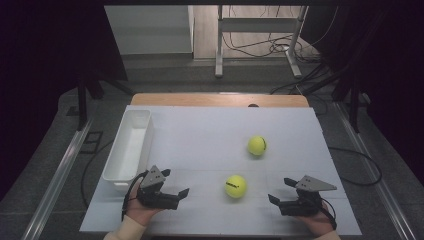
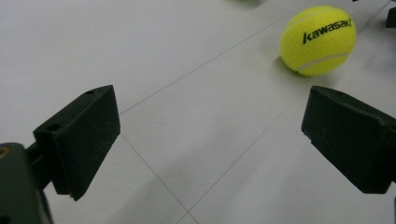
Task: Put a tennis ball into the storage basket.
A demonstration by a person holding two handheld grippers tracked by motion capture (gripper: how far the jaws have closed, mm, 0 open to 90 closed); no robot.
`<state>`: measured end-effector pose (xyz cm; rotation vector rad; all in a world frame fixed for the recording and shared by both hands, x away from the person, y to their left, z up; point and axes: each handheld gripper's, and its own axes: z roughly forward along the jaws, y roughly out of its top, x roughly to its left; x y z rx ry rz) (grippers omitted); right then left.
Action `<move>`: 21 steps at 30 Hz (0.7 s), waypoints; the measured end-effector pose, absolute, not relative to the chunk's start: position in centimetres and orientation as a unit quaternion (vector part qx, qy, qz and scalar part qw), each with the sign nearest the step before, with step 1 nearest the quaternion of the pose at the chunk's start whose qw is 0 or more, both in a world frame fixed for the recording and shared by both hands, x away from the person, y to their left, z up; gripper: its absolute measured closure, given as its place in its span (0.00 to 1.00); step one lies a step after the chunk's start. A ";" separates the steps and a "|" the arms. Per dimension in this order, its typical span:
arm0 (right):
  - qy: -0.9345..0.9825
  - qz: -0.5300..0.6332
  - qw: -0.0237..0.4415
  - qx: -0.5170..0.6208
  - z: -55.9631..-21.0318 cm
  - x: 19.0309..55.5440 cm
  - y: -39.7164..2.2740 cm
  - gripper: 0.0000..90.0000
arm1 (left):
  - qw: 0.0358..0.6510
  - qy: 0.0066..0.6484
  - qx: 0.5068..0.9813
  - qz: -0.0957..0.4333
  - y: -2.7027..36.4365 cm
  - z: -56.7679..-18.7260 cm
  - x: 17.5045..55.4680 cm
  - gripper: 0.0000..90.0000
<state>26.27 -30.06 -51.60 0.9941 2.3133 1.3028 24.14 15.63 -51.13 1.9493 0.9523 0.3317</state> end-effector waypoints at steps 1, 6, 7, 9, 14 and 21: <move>0.806 0.454 0.153 0.346 -51.6 26.3 -30.1 0.14 | 0.456 0.386 0.790 0.135 15.6 -51.1 24.1 0.06; 0.807 0.453 0.156 0.345 -51.5 26.0 -30.1 0.15 | 0.453 0.382 0.794 0.136 15.5 -50.7 24.0 0.06; 0.808 0.452 0.156 0.344 -51.5 26.0 -30.0 0.15 | 0.453 0.381 0.794 0.136 15.5 -50.6 24.0 0.06; 0.808 0.452 0.156 0.345 -51.6 26.0 -30.0 0.15 | 0.453 0.378 0.796 0.136 15.3 -50.3 24.0 0.06; 0.807 0.451 0.156 0.347 -51.6 26.2 -30.1 0.15 | 0.457 0.377 0.795 0.131 15.1 -49.8 24.4 0.06; 0.809 0.450 0.158 0.344 -51.6 26.2 -30.0 0.15 | 0.461 0.372 0.796 0.121 14.4 -49.1 24.9 0.06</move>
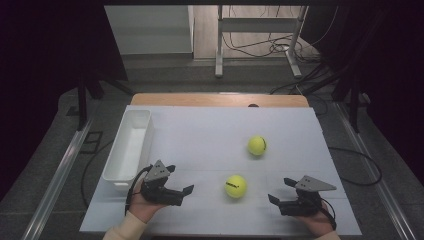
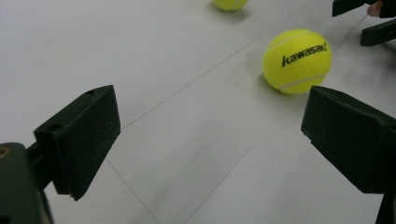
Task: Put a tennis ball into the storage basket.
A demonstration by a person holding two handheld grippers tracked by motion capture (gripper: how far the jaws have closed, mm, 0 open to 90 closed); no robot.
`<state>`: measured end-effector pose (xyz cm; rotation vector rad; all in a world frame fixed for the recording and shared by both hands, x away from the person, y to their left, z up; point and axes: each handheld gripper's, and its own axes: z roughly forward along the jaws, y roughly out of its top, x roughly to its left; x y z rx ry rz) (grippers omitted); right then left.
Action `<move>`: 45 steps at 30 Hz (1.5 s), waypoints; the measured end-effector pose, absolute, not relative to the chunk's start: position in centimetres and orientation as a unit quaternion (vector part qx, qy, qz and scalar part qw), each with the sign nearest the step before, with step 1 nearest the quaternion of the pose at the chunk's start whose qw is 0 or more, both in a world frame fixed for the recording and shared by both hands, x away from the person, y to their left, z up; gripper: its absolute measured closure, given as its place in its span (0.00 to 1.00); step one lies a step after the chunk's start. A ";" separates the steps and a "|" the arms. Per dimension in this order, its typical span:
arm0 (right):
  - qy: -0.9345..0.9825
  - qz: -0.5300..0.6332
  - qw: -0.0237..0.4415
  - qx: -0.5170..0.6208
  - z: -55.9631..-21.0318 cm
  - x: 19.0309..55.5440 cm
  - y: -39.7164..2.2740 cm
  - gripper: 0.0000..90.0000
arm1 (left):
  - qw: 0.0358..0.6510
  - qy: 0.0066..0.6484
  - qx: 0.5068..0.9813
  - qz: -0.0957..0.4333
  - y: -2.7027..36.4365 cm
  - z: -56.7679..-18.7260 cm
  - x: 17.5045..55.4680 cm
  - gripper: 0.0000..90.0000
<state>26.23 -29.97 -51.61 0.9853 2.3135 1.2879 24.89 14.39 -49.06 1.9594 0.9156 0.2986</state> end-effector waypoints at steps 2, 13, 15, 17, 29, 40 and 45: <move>0.809 0.450 0.158 0.344 -51.6 26.2 -30.0 0.15 | 0.461 0.371 0.798 0.119 14.2 -48.7 25.1 0.06; 0.809 0.451 0.159 0.343 -51.6 26.2 -30.0 0.15 | 0.463 0.357 0.803 0.114 13.0 -47.7 25.9 0.06; 0.809 0.450 0.160 0.343 -51.6 26.3 -30.0 0.15 | 0.462 0.354 0.805 0.113 12.6 -47.5 26.0 0.06; 0.810 0.449 0.160 0.342 -51.6 26.2 -29.9 0.15 | 0.461 0.350 0.807 0.112 12.3 -47.4 26.1 0.06; 0.810 0.450 0.157 0.343 -51.6 26.3 -30.0 0.15 | 0.462 0.326 0.819 0.098 10.0 -46.7 26.9 0.06; 0.813 0.447 0.154 0.340 -51.6 26.3 -29.9 0.15 | 0.455 0.313 0.830 0.079 8.3 -47.0 27.6 0.06; 0.812 0.451 0.150 0.338 -51.6 26.4 -30.0 0.15 | 0.450 0.311 0.834 0.073 7.4 -47.3 28.1 0.06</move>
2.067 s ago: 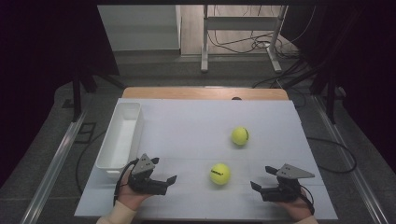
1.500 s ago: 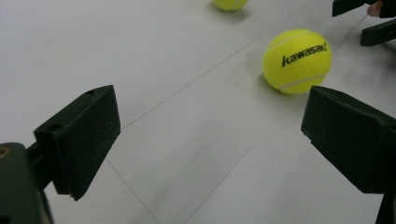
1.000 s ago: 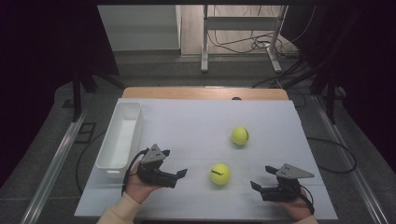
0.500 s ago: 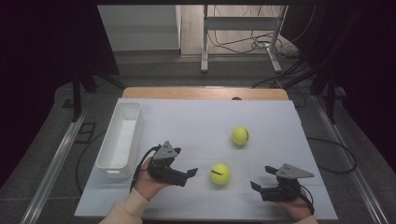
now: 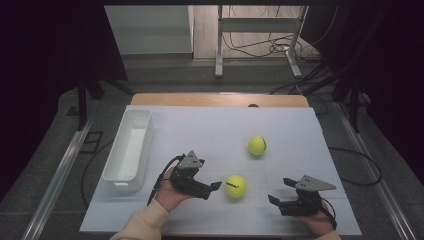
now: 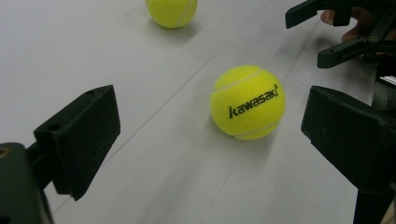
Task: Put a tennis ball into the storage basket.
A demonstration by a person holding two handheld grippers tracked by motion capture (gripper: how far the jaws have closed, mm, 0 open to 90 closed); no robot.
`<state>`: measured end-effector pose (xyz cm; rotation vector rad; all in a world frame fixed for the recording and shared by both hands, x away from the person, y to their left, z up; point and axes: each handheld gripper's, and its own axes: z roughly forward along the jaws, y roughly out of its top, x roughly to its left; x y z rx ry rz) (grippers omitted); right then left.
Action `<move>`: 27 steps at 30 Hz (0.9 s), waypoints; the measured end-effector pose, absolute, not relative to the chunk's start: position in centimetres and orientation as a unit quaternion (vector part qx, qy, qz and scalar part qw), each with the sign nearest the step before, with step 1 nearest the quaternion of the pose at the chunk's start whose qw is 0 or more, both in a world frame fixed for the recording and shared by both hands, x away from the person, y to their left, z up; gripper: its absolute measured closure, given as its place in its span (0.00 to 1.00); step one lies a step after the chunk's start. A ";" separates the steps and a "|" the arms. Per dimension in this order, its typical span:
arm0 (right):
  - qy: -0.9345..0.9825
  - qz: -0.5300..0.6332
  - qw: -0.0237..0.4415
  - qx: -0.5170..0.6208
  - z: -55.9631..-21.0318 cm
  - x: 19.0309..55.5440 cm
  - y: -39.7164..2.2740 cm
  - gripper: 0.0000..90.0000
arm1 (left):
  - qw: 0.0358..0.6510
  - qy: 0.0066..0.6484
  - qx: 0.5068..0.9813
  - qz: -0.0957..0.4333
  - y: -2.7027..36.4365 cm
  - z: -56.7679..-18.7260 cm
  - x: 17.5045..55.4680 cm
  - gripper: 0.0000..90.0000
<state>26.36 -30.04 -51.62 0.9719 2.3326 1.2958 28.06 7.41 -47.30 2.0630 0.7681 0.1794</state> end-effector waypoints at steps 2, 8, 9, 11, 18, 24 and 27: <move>0.812 0.451 0.149 0.338 -51.6 26.4 -30.0 0.15 | 0.448 0.311 0.835 0.070 7.1 -47.4 28.1 0.06; 0.814 0.449 0.149 0.337 -51.6 26.4 -30.0 0.15 | 0.445 0.307 0.839 0.067 6.3 -47.7 28.4 0.06; 0.815 0.447 0.149 0.337 -51.6 26.4 -30.0 0.15 | 0.444 0.305 0.840 0.066 6.1 -47.8 28.4 0.06; 0.816 0.445 0.150 0.337 -51.6 26.4 -30.0 0.15 | 0.443 0.301 0.842 0.064 5.7 -47.8 28.5 0.06; 0.814 0.449 0.151 0.337 -51.7 26.4 -30.0 0.15 | 0.436 0.284 0.852 0.056 4.2 -48.2 28.8 0.06; 0.813 0.448 0.154 0.338 -51.7 26.4 -30.0 0.15 | 0.429 0.277 0.858 0.050 3.2 -48.5 29.0 0.06; 0.814 0.448 0.154 0.337 -51.7 26.4 -30.0 0.15 | 0.425 0.272 0.862 0.046 2.7 -48.7 29.2 0.06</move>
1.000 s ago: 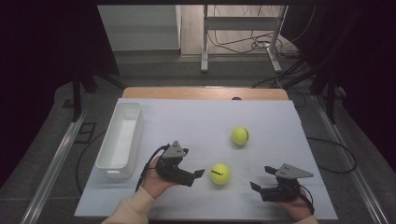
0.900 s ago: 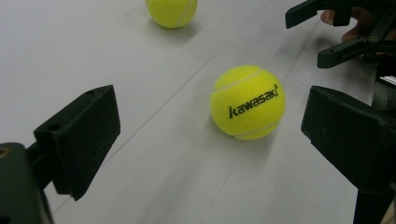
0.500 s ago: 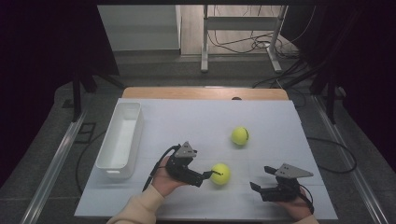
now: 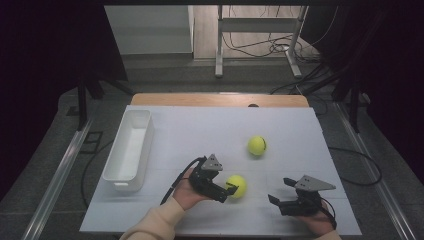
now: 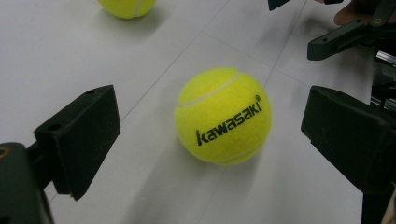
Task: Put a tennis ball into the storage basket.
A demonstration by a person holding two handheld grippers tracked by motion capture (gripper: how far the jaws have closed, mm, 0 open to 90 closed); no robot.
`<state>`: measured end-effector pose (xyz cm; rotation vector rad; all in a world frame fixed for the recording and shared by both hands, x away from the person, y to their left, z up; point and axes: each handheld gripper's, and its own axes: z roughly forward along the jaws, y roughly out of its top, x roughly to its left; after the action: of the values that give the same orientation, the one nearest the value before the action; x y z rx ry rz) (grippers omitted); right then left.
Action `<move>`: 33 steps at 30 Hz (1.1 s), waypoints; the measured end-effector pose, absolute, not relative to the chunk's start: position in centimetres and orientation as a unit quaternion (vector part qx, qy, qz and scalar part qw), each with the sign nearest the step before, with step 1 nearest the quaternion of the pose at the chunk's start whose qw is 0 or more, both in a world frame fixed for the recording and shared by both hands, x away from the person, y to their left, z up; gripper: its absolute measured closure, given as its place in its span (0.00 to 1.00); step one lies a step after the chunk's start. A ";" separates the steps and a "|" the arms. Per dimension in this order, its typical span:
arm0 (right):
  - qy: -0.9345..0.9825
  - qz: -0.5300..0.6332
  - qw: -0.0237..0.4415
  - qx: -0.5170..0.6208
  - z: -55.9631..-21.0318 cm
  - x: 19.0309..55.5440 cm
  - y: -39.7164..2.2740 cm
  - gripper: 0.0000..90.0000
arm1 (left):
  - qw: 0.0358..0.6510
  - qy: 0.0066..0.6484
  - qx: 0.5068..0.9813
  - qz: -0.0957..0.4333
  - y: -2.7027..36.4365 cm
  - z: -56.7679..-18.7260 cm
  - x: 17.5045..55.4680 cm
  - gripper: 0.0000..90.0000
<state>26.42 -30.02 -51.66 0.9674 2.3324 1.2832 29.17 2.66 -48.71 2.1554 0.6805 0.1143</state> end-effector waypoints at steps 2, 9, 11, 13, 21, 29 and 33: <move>0.814 0.448 0.154 0.338 -51.7 26.4 -30.0 0.15 | 0.425 0.272 0.862 0.045 2.5 -48.8 29.2 0.06; 0.813 0.447 0.160 0.338 -51.7 26.4 -30.1 0.15 | 0.414 0.268 0.869 0.036 1.3 -49.2 29.5 0.05; 0.813 0.446 0.160 0.338 -51.7 26.4 -30.0 0.15 | 0.410 0.265 0.872 0.035 1.0 -49.4 29.6 0.05; 0.813 0.446 0.160 0.337 -51.7 26.4 -30.0 0.15 | 0.407 0.266 0.873 0.035 0.8 -49.5 29.7 0.05; 0.814 0.443 0.161 0.339 -51.7 26.4 -30.1 0.15 | 0.392 0.263 0.881 0.022 -0.3 -50.4 30.3 0.05; 0.816 0.441 0.163 0.337 -51.8 26.4 -30.1 0.15 | 0.379 0.261 0.887 0.017 -0.7 -51.1 30.5 0.04; 0.817 0.438 0.164 0.337 -51.8 26.4 -30.0 0.15 | 0.373 0.263 0.890 0.012 -0.8 -51.3 30.6 0.05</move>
<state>26.44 -30.05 -51.76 0.9619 2.3290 1.2496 30.62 -0.77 -51.32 2.2786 0.6741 0.0306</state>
